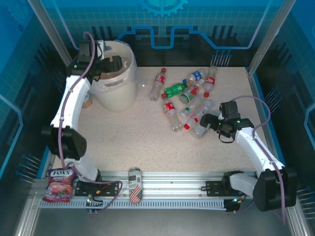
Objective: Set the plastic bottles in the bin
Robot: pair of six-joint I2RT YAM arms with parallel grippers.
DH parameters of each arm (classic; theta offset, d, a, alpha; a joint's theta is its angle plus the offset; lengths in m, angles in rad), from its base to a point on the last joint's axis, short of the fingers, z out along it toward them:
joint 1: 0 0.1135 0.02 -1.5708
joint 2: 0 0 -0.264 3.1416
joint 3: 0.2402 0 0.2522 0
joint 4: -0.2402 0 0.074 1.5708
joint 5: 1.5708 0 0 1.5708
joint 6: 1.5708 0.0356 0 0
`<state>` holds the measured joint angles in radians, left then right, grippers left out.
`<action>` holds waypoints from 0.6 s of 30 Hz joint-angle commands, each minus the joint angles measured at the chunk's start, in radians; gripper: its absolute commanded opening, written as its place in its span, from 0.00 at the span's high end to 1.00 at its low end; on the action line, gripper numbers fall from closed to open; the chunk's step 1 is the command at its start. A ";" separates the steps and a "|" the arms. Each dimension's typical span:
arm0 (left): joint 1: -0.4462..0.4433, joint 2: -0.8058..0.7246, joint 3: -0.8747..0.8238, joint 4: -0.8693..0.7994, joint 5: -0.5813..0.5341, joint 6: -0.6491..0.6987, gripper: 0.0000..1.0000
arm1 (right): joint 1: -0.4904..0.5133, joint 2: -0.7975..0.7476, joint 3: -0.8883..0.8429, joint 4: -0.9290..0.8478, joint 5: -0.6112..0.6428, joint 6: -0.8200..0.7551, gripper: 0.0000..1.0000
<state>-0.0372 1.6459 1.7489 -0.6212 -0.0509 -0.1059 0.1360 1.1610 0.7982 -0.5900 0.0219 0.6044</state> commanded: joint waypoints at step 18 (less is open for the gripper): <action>-0.262 -0.606 -0.476 0.030 -0.062 -0.150 0.01 | 0.154 0.320 0.022 0.157 0.089 0.083 0.01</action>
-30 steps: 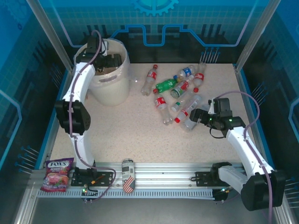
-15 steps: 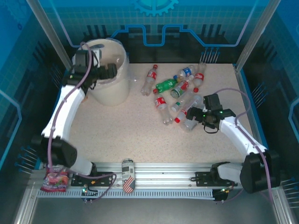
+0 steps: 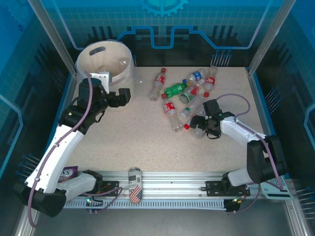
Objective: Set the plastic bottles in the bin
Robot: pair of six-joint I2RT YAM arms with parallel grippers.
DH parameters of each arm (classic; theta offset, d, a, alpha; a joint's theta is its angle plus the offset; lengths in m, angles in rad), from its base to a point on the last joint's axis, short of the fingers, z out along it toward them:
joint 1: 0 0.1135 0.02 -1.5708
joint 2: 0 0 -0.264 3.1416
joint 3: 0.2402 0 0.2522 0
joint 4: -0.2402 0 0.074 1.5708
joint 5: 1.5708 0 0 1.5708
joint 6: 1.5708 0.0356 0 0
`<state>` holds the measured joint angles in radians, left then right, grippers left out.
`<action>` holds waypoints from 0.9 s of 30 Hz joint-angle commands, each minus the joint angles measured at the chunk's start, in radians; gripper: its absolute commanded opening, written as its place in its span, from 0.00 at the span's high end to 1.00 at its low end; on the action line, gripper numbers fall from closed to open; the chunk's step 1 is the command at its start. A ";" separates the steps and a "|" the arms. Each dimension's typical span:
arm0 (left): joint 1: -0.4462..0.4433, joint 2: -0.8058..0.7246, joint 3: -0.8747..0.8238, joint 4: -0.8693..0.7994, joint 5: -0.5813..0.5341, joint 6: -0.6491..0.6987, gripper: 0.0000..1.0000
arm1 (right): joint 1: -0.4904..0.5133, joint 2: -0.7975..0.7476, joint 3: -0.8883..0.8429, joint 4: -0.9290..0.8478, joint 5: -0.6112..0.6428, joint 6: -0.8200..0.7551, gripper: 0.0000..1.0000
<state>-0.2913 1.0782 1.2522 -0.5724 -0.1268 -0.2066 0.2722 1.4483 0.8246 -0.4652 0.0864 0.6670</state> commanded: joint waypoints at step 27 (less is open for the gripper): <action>-0.291 0.177 -0.445 0.671 0.236 -0.610 0.01 | 0.021 -0.124 -0.089 -0.001 0.095 -0.062 0.40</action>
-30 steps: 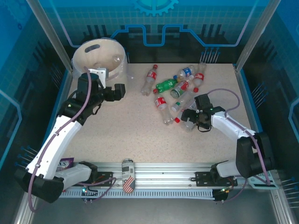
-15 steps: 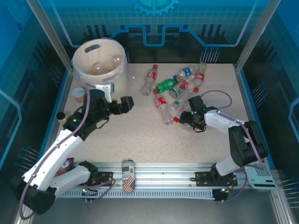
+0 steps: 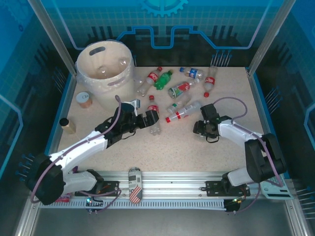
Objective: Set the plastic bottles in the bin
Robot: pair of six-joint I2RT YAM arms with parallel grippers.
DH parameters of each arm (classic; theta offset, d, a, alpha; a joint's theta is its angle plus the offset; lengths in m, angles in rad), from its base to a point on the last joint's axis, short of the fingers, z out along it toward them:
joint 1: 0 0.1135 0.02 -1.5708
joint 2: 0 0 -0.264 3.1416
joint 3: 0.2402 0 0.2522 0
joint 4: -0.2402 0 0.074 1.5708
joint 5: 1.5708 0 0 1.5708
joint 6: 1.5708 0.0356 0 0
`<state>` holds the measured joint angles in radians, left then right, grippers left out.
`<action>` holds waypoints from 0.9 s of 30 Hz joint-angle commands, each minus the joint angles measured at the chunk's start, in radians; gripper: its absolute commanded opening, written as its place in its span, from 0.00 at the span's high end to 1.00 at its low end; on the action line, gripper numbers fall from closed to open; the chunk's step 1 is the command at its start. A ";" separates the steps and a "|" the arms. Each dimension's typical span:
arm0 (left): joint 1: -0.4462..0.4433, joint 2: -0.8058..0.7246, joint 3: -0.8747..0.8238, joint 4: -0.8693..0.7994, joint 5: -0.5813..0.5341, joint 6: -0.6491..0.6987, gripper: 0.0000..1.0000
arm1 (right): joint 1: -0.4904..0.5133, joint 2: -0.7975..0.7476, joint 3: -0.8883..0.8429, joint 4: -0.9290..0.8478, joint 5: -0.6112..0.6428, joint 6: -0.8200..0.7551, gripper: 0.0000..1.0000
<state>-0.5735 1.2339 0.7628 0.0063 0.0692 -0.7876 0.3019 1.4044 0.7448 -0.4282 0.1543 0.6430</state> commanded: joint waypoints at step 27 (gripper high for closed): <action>-0.048 0.282 0.198 0.265 0.239 -0.088 0.01 | 0.176 -0.279 -0.071 0.302 -0.732 -0.436 0.51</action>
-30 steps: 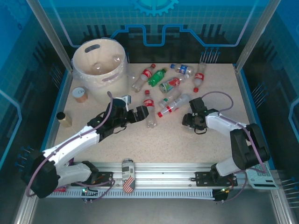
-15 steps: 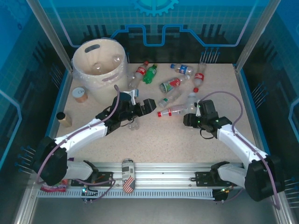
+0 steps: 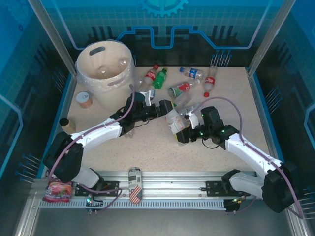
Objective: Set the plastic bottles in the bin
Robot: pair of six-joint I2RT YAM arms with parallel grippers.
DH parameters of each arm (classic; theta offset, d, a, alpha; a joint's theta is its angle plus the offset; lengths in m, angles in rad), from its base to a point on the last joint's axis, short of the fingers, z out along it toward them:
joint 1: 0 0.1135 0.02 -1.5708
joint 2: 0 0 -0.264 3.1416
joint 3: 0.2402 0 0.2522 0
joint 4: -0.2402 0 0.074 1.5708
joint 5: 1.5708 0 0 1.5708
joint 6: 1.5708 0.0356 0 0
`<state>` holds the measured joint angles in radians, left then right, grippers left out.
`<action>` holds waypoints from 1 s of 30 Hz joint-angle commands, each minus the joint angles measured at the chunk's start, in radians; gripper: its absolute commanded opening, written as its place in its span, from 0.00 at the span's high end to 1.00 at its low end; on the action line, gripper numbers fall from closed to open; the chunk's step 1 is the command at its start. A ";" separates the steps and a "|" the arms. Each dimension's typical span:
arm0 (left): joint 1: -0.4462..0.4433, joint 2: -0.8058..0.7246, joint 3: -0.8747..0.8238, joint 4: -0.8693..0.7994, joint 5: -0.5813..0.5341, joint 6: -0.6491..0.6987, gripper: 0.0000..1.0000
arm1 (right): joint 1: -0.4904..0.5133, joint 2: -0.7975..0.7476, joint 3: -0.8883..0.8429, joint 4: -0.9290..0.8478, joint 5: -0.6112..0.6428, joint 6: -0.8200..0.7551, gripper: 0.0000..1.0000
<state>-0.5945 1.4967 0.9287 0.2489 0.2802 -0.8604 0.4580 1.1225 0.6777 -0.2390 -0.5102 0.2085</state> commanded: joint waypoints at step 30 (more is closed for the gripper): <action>-0.073 0.116 0.043 0.105 0.057 -0.111 0.41 | 0.070 0.101 0.001 0.257 0.077 0.025 0.16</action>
<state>-0.6590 1.6054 0.9344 0.3492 0.3054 -0.9695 0.5117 1.2308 0.6479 0.0017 -0.4488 0.2596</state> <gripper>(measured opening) 0.659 0.819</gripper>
